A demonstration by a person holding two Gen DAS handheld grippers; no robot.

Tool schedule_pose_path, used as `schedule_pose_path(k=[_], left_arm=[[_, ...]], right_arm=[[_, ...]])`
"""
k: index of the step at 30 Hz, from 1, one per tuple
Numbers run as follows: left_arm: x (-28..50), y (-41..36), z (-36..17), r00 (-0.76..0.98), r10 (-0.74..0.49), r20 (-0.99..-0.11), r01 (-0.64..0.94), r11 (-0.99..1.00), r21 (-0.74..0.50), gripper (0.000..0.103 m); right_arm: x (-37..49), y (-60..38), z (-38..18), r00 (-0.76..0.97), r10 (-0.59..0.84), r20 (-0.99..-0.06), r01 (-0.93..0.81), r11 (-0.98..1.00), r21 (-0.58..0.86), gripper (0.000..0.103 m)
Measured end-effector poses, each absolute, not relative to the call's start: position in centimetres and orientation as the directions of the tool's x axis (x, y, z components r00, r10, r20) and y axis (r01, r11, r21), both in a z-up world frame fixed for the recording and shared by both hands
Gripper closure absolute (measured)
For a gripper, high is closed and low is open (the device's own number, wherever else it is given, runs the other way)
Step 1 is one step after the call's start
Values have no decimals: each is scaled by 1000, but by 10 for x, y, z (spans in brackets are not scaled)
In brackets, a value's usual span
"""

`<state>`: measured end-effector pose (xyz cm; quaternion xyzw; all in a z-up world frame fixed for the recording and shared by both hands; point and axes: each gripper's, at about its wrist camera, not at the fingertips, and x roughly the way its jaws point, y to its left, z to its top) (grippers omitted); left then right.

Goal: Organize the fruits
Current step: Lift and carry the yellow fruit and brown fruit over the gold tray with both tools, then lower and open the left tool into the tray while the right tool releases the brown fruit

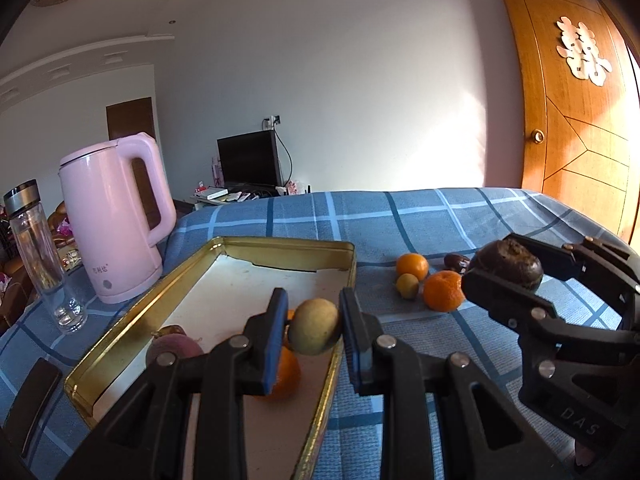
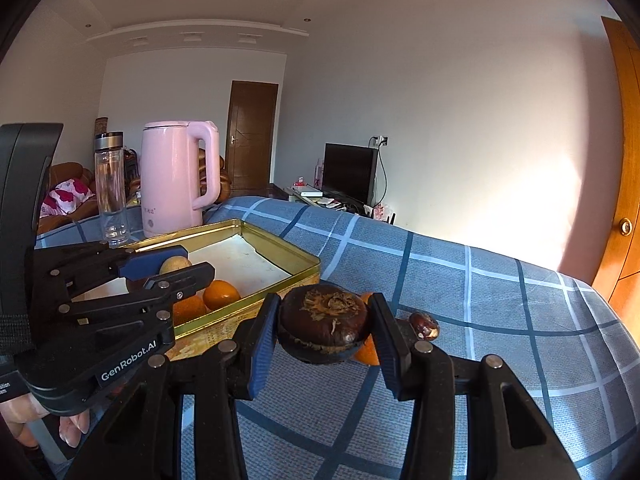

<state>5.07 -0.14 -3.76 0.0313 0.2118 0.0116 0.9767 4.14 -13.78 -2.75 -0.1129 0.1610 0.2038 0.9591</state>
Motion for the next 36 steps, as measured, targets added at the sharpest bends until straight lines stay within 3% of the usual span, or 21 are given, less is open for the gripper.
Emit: schedule_pose_path(k=[36], left_arm=[[44,90,-37,874,152,-461,-159,987,24,75]], right_arm=[[49,-42,-31,775,476,-416,-583,793,-178,56]])
